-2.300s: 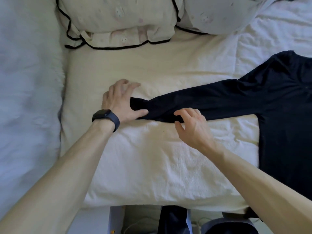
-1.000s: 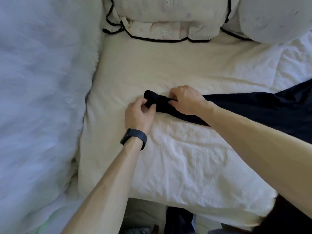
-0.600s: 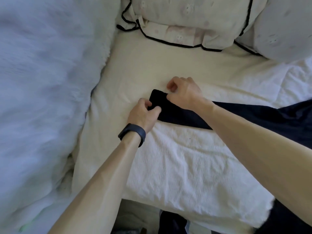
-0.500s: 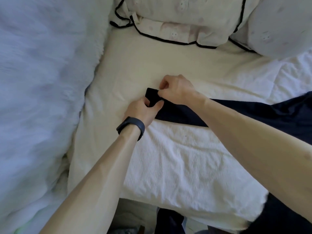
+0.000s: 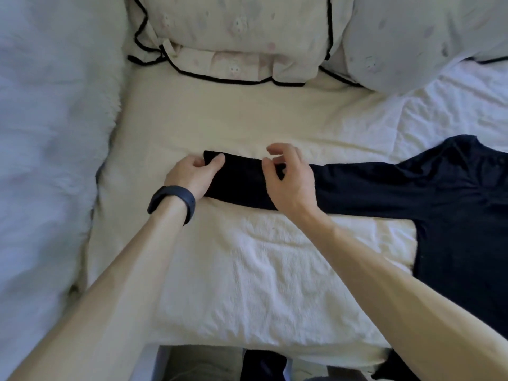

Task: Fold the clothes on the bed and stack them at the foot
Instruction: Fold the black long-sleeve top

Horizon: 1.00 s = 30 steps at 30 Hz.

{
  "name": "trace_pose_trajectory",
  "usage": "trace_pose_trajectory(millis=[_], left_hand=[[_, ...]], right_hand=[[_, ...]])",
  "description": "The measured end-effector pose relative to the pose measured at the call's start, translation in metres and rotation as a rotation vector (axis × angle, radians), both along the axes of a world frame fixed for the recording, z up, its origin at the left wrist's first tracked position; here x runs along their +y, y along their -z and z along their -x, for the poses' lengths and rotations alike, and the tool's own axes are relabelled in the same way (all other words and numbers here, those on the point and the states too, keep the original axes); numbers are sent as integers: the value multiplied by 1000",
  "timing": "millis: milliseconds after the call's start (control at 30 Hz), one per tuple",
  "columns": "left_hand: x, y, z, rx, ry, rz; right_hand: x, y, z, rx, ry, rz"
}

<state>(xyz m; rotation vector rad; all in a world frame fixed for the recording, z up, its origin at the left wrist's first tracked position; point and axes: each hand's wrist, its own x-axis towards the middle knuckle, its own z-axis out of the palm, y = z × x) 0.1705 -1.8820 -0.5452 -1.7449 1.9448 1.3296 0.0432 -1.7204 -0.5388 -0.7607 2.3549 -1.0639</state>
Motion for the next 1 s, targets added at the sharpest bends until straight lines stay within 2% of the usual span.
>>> trace_pose_trajectory(millis=[67, 233, 333, 467, 533, 600, 667, 833, 1000], left_hand=[[1, 0, 8, -21, 66, 139], [9, -10, 5, 264, -195, 498], [10, -9, -6, 176, -221, 482], [19, -9, -15, -219, -15, 381], [32, -11, -6, -281, 107, 479], [50, -13, 11, -231, 274, 681], [73, -15, 39, -114, 472, 755], [142, -4, 127, 28, 821, 578], [181, 17, 180, -60, 875, 532]], right_hand=[[41, 7, 8, 34, 133, -74], [115, 20, 34, 171, 305, -366], [138, 22, 43, 138, 309, -451], [156, 22, 49, 131, 270, -538], [167, 20, 54, 125, 285, -566], [180, 18, 62, 115, 321, -567], [194, 16, 75, 110, 345, -548], [220, 13, 130, 192, 280, -450], [218, 13, 215, 199, 185, -385]])
